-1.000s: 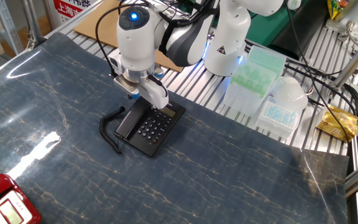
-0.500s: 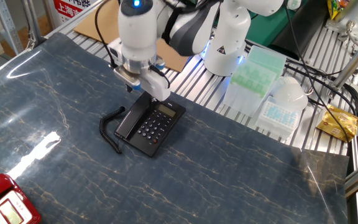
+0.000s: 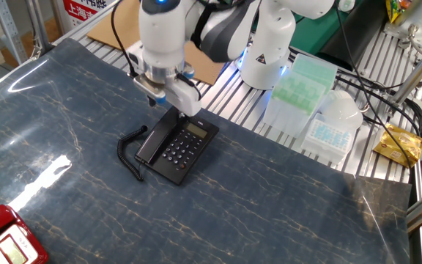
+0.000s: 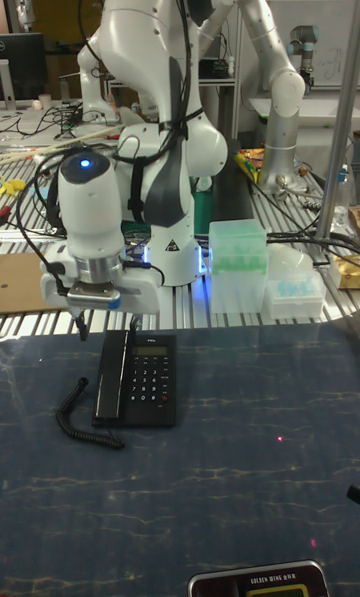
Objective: Place the handset of the telephone on the corresponding phone cradle
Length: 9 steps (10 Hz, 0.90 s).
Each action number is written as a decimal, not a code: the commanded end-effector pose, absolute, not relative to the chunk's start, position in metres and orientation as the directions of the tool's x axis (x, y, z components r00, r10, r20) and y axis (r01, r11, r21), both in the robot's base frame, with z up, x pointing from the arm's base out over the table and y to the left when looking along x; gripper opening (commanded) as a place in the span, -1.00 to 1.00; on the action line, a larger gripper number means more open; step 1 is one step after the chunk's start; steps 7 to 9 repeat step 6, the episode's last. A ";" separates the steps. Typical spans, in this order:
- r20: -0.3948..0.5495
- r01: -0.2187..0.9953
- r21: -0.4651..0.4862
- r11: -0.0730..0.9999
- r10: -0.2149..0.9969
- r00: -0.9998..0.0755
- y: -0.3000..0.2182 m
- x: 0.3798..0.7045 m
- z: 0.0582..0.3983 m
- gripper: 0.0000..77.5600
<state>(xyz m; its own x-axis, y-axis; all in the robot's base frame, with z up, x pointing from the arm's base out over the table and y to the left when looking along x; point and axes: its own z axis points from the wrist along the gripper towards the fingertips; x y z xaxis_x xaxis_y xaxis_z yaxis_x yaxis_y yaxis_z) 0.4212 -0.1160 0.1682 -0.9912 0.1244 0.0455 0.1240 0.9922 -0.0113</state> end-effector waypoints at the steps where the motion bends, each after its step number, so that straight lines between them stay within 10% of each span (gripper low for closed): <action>1: 0.033 0.091 -0.004 0.996 0.091 -0.995 -0.118 0.433 0.218 1.00; 9: 0.047 0.110 0.006 0.994 0.110 -0.993 -0.113 0.437 0.233 1.00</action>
